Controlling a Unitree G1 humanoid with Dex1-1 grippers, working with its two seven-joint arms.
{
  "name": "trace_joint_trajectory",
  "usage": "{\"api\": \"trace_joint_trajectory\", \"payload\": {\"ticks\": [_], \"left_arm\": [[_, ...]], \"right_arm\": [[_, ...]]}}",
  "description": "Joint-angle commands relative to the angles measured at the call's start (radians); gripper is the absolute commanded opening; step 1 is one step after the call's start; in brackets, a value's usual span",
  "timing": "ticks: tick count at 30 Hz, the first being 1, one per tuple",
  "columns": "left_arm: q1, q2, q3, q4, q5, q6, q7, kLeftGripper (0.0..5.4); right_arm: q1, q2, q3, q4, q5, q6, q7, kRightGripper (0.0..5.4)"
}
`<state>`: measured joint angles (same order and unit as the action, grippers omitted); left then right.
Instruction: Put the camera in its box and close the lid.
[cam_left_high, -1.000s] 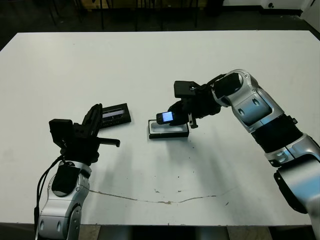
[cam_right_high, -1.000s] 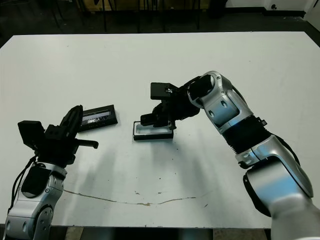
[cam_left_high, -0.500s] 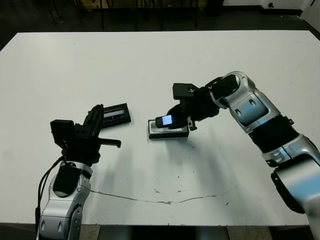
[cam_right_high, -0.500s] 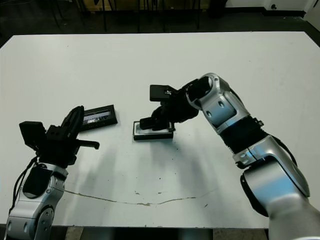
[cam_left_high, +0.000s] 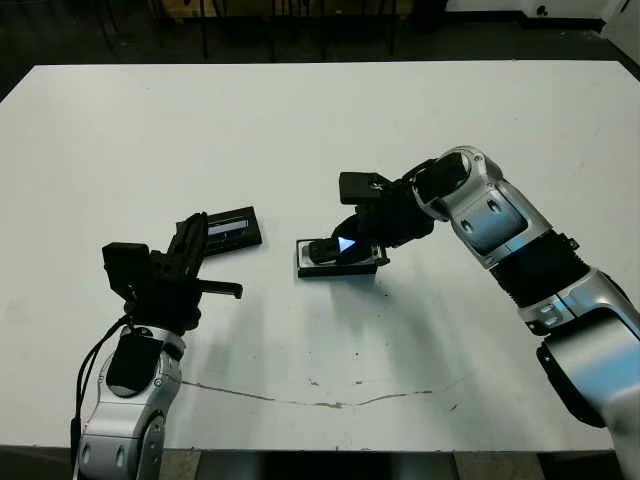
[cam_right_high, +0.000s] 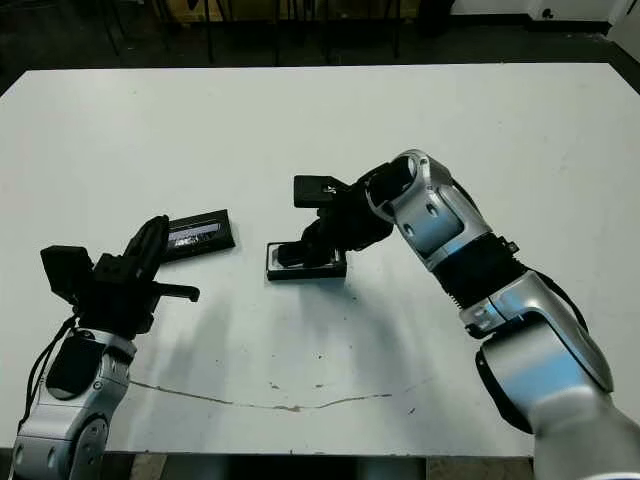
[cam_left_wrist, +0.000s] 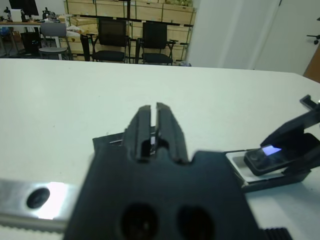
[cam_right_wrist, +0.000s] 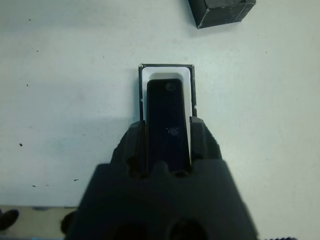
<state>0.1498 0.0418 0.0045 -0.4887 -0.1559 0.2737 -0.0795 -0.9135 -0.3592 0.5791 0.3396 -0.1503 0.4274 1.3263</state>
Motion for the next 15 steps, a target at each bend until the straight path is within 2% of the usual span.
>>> {"api": "trace_joint_trajectory", "payload": {"ticks": [1,8,15], "left_arm": [[0.015,0.005,-0.003,0.005,0.009,0.005,0.003,0.00],[0.018,0.005,-0.008,0.005,0.014,0.005,0.005,0.00],[0.017,-0.004,-0.009,0.003,0.014,0.012,0.012,0.00]], "right_arm": [[0.006,-0.004,0.024,-0.005,-0.038,-0.007,-0.030,0.89],[0.012,0.002,0.032,-0.015,-0.079,0.020,-0.065,0.87],[0.019,0.012,0.038,-0.022,-0.058,0.021,-0.039,0.87]]}}
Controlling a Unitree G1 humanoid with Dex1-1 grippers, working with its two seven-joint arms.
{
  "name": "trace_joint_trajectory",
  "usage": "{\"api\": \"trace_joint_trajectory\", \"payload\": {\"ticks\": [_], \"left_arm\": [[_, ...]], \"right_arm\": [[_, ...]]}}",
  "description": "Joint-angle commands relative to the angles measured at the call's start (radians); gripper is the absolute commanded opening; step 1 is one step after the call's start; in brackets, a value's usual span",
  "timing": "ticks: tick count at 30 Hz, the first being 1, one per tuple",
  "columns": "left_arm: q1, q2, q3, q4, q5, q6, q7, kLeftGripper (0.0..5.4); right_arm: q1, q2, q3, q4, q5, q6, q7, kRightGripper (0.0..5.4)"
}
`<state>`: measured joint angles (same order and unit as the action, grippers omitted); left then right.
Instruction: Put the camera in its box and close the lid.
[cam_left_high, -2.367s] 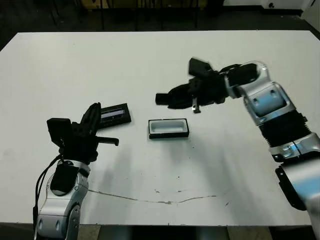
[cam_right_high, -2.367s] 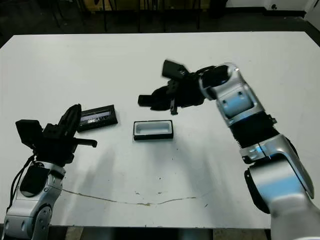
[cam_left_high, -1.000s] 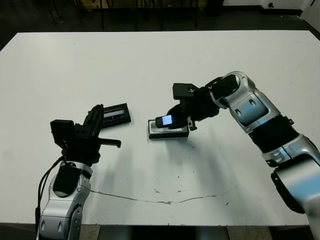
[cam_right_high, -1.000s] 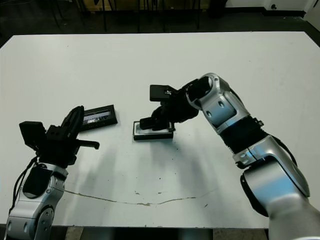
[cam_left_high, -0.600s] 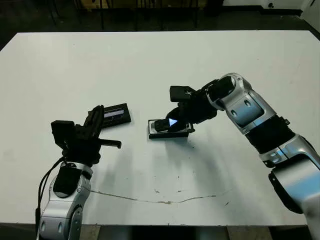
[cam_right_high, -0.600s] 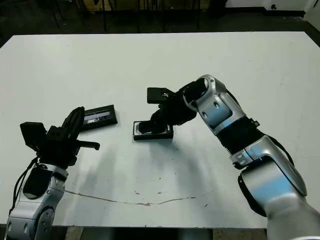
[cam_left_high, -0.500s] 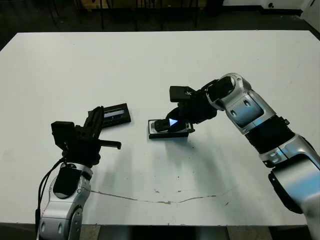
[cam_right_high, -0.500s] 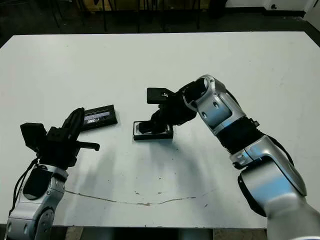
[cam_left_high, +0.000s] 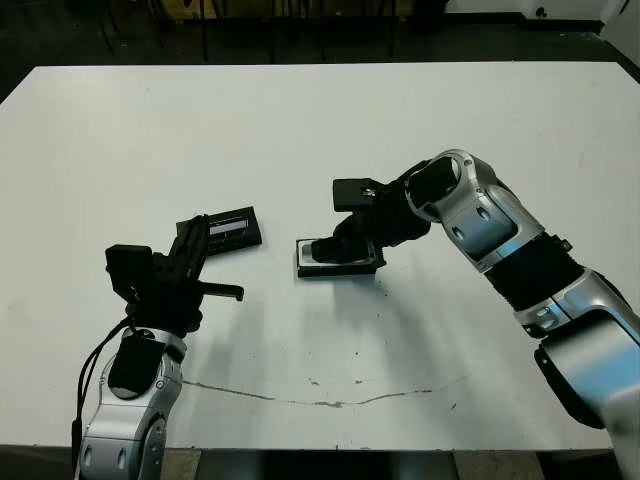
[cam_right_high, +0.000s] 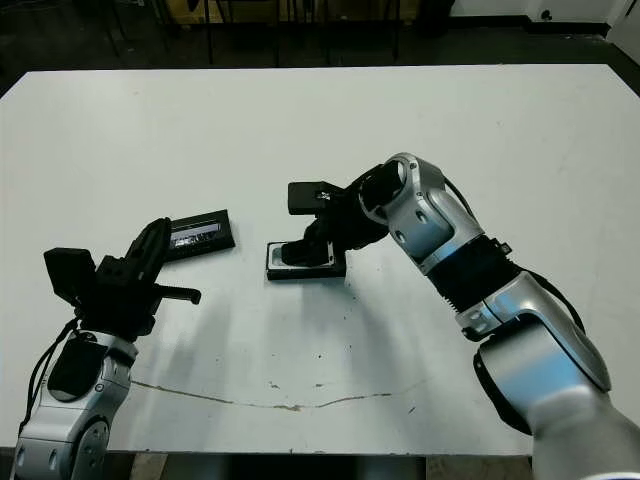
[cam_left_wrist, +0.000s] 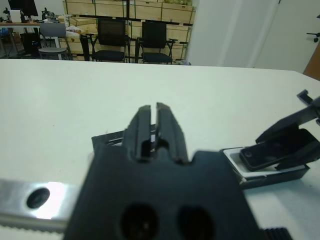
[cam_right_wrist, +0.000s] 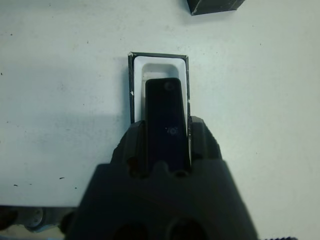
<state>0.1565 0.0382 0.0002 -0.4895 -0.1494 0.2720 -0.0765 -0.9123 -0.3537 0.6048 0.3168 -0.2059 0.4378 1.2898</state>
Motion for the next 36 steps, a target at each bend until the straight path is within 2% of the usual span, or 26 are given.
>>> {"api": "trace_joint_trajectory", "payload": {"ticks": [1,5,8,14,16,21,28,33,36], "left_arm": [[0.010,0.000,-0.005,0.004,0.010,0.015,0.011,0.00],[0.012,0.001,-0.008,0.004,0.015,0.012,0.014,0.00],[0.014,-0.003,-0.006,0.004,0.008,0.017,0.014,0.00],[0.018,-0.002,-0.008,0.003,0.010,0.012,0.011,0.00],[0.019,-0.002,-0.007,0.007,0.009,0.005,0.010,0.00],[0.020,-0.007,-0.007,0.008,0.011,0.001,0.017,0.00],[0.019,-0.008,-0.012,0.010,0.014,-0.003,0.021,0.00],[0.015,-0.005,-0.010,0.011,0.014,0.002,0.022,0.00],[0.013,-0.008,-0.007,0.012,0.006,0.005,0.020,0.00]], "right_arm": [[0.021,0.008,0.017,-0.001,-0.004,0.009,-0.001,0.87],[0.025,0.014,0.037,-0.002,-0.003,0.001,0.017,0.87],[0.027,0.028,0.049,0.003,0.002,0.039,0.031,0.87],[0.036,0.043,0.074,0.009,-0.011,0.058,0.022,0.87],[0.041,0.043,0.083,0.006,-0.024,0.039,0.013,0.87],[0.047,0.056,0.078,0.006,-0.007,0.050,0.024,0.87],[0.057,0.054,0.083,-0.009,-0.013,0.000,0.017,0.87],[0.064,0.062,0.087,0.003,-0.020,0.003,0.007,0.87],[0.076,0.066,0.066,0.015,-0.008,-0.011,-0.013,0.87]]}}
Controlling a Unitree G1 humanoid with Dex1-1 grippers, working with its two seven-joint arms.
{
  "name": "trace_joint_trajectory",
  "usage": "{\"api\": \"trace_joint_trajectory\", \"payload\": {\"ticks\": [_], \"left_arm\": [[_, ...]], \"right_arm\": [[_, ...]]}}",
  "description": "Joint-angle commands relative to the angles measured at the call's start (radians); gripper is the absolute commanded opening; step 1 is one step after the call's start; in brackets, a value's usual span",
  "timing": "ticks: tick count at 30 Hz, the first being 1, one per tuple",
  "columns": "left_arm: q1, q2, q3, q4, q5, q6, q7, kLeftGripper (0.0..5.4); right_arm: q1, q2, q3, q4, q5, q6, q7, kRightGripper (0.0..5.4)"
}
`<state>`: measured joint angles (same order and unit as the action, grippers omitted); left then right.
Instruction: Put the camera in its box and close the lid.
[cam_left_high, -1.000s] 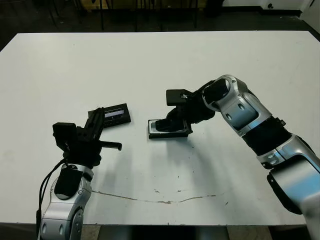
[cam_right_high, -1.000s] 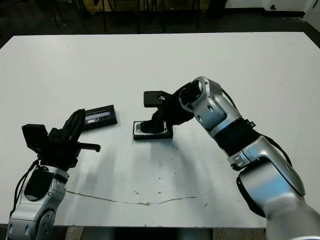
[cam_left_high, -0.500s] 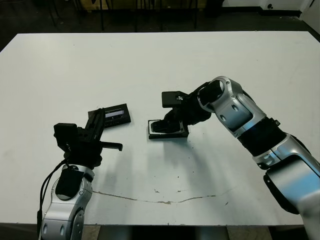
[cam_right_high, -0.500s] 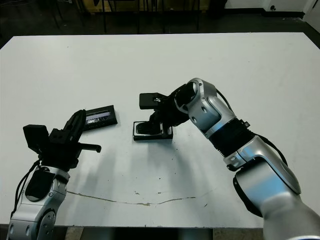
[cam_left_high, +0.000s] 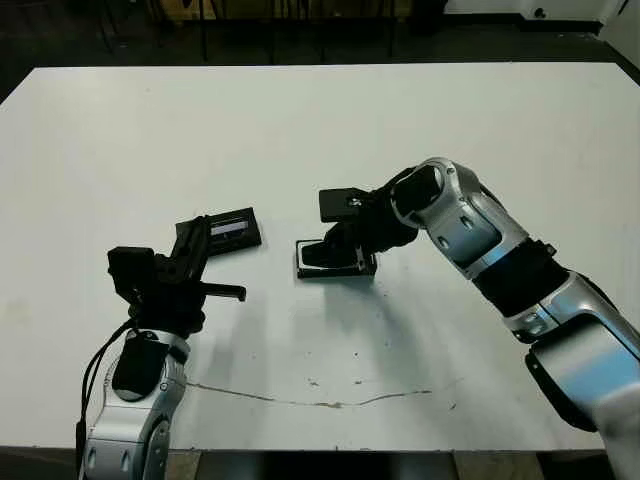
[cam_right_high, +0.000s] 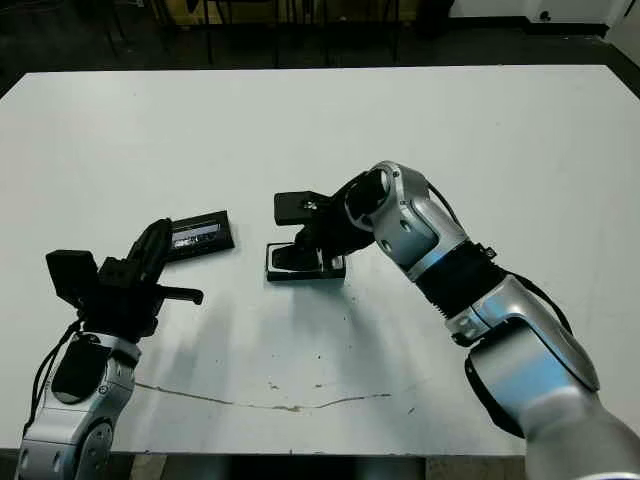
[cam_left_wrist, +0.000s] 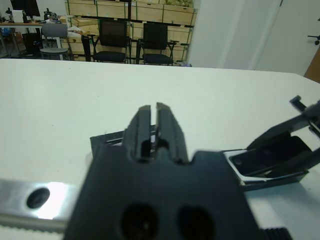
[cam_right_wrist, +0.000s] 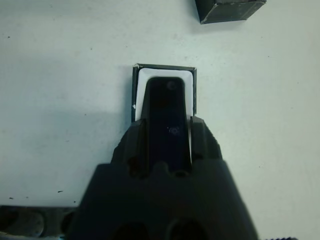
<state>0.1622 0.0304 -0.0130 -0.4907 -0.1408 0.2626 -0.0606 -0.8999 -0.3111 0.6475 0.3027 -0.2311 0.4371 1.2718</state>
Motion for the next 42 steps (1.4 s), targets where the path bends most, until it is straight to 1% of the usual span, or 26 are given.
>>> {"api": "trace_joint_trajectory", "payload": {"ticks": [1,3,4,7,10,12,16,17,20,26,27,30,31,35,38,42], "left_arm": [[0.006,-0.001,0.007,0.013,-0.007,0.016,0.003,0.00],[0.005,0.002,0.006,0.014,-0.004,0.015,0.003,0.00],[0.005,0.003,0.005,0.015,-0.002,0.012,0.003,0.00],[0.002,0.000,0.004,0.012,-0.004,0.020,0.006,0.00],[0.000,0.005,0.003,0.012,-0.001,0.018,0.003,0.00],[-0.002,0.006,0.004,0.014,0.000,0.017,0.002,0.00],[-0.003,0.007,0.003,0.011,0.005,0.025,0.006,0.00],[-0.003,0.007,0.003,0.012,0.006,0.022,0.005,0.00],[-0.001,0.004,0.006,0.013,-0.003,0.023,0.002,0.00],[-0.001,0.006,0.006,0.014,0.002,0.024,0.003,0.00],[0.000,0.006,0.006,0.014,0.002,0.025,0.004,0.00],[0.001,0.006,0.005,0.011,0.006,0.028,0.006,0.00],[0.002,0.006,0.006,0.012,0.004,0.026,0.003,0.00],[0.003,0.010,0.010,0.012,-0.002,0.025,-0.003,0.00],[0.003,0.008,0.012,0.012,-0.004,0.032,-0.001,0.00],[0.006,0.007,0.011,0.006,-0.006,0.034,-0.001,0.00]], "right_arm": [[0.068,0.024,0.009,0.036,0.025,-0.015,-0.004,0.87],[0.064,0.026,-0.017,0.060,0.044,0.002,0.000,0.87],[0.055,0.022,-0.018,0.077,0.044,-0.023,0.006,0.86],[0.033,-0.004,-0.029,0.130,0.043,-0.186,0.016,1.38],[0.017,-0.010,-0.066,0.202,0.065,-0.270,0.025,1.91],[0.010,-0.020,-0.085,0.224,0.067,-0.293,0.019,2.23],[-0.001,-0.027,-0.131,0.258,0.102,-0.288,0.045,2.89],[-0.002,-0.030,-0.141,0.267,0.109,-0.312,0.047,3.05],[-0.009,-0.042,-0.161,0.276,0.107,-0.343,0.040,3.55],[-0.020,-0.071,-0.197,0.247,0.103,-0.352,0.012,4.56],[-0.024,-0.074,-0.208,0.244,0.110,-0.332,0.012,4.74],[-0.034,-0.082,-0.248,0.242,0.137,-0.309,0.017,5.26],[-0.041,-0.084,-0.268,0.246,0.158,-0.294,0.026,5.38],[-0.066,-0.101,-0.337,0.245,0.227,-0.216,0.050,5.38],[-0.066,-0.124,-0.400,0.220,0.283,-0.208,0.060,5.38],[-0.055,-0.166,-0.447,0.161,0.328,-0.152,0.055,5.38]]}}
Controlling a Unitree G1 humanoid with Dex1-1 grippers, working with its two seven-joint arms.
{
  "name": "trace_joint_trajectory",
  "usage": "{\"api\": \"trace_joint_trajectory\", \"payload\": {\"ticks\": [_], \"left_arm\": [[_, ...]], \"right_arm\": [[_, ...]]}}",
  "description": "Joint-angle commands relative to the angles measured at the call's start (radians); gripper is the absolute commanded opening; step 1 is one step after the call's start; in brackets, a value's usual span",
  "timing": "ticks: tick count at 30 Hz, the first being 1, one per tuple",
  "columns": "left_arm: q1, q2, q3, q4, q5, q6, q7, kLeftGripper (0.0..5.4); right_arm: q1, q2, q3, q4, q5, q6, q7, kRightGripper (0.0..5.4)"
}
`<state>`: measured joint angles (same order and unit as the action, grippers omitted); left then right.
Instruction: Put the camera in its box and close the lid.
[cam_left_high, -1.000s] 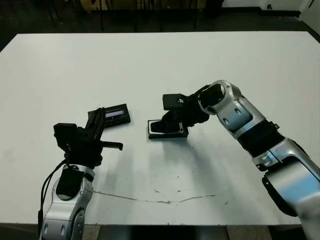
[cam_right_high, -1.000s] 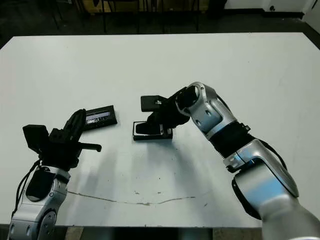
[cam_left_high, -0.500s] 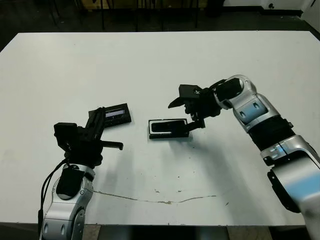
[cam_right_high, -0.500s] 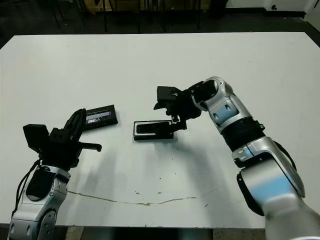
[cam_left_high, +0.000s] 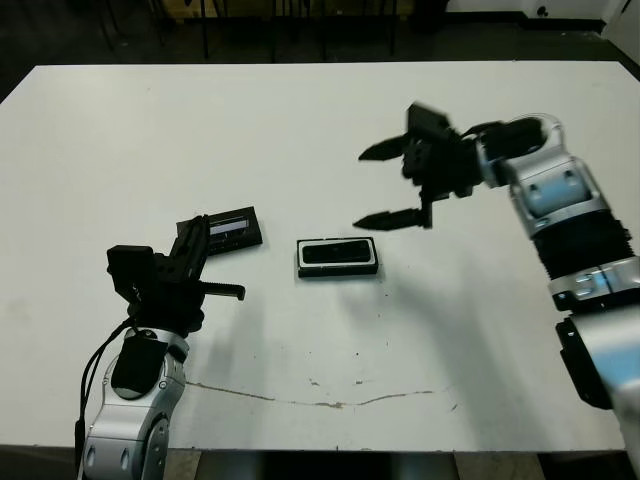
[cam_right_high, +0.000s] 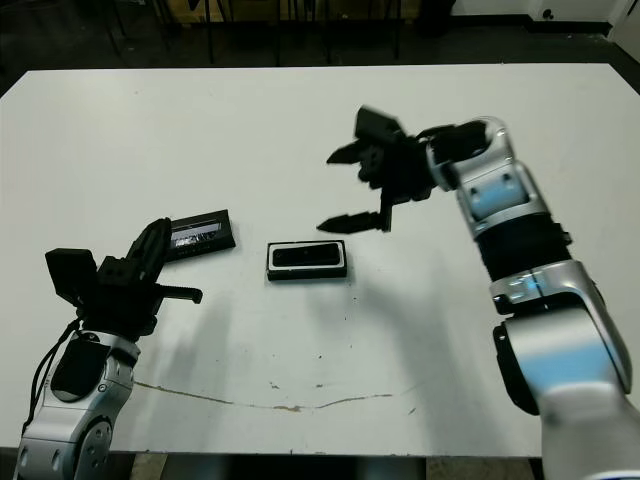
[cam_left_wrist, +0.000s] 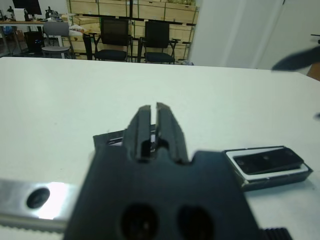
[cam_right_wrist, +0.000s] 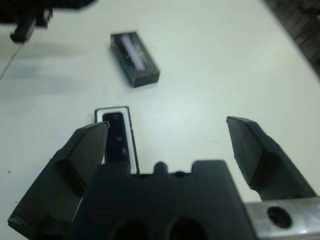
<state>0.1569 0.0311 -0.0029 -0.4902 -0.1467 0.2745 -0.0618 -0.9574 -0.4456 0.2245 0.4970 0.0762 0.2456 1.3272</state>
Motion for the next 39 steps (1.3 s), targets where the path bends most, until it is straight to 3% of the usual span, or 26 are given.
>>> {"api": "trace_joint_trajectory", "payload": {"ticks": [1,5,7,13,20,35,39], "left_arm": [[0.012,0.008,-0.001,0.006,0.004,0.019,0.000,0.00],[0.011,0.010,-0.005,0.007,0.010,0.019,0.000,0.00],[0.011,0.011,-0.005,0.011,0.009,0.013,-0.003,0.00],[0.014,0.010,-0.004,0.016,0.011,0.004,-0.002,0.00],[0.015,0.011,-0.007,0.012,0.012,0.014,-0.003,0.00],[0.019,0.014,-0.012,0.013,0.018,0.009,-0.003,0.00],[0.018,0.014,-0.013,0.016,0.021,0.006,-0.002,0.00]], "right_arm": [[0.020,-0.036,-0.044,-0.063,0.033,0.058,-0.026,5.38],[0.191,0.011,-0.153,-0.303,0.063,0.143,-0.288,5.38],[0.310,0.056,-0.171,-0.450,0.032,0.123,-0.453,5.17],[0.582,0.093,-0.050,-0.655,-0.180,-0.120,-0.729,4.18],[0.673,0.103,0.033,-0.600,-0.263,-0.279,-0.816,2.91],[0.624,0.115,0.108,-0.438,-0.368,-0.323,-0.867,0.15],[0.616,0.121,0.121,-0.394,-0.391,-0.340,-0.886,0.01]]}}
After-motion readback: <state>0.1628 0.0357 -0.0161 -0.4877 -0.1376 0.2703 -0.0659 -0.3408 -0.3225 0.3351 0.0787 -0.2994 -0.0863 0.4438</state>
